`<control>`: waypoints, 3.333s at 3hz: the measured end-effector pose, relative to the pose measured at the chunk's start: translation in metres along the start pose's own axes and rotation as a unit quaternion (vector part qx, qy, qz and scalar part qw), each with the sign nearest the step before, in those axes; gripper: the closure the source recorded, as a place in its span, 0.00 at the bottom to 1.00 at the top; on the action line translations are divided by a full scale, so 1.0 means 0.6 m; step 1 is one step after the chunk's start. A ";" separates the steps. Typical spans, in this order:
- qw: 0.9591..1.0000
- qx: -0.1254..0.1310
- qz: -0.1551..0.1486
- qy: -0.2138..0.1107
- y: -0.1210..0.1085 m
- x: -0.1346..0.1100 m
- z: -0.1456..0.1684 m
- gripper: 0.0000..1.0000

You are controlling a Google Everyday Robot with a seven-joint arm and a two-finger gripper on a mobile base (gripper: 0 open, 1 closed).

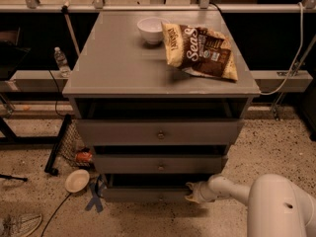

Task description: Open bottom drawer

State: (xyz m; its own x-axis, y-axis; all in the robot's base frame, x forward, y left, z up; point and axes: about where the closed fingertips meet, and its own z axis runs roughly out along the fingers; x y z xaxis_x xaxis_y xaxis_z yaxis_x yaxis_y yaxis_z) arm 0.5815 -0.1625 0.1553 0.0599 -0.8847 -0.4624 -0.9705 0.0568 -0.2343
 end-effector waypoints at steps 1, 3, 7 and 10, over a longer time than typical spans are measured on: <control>1.000 0.000 0.000 0.000 0.000 0.000 -0.001 1.00; 1.000 -0.006 0.010 -0.012 0.045 -0.007 -0.008 1.00; 1.000 -0.016 0.018 -0.015 0.095 -0.015 -0.015 1.00; 1.000 -0.016 0.018 -0.015 0.095 -0.016 -0.016 1.00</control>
Offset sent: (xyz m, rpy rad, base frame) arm -0.1396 0.0112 -0.0406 0.1397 0.0883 -0.0320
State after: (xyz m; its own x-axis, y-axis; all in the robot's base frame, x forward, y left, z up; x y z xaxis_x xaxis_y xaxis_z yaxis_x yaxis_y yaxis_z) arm 0.5233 -0.1554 0.1544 0.0321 -0.8681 -0.4954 -0.9789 0.0728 -0.1908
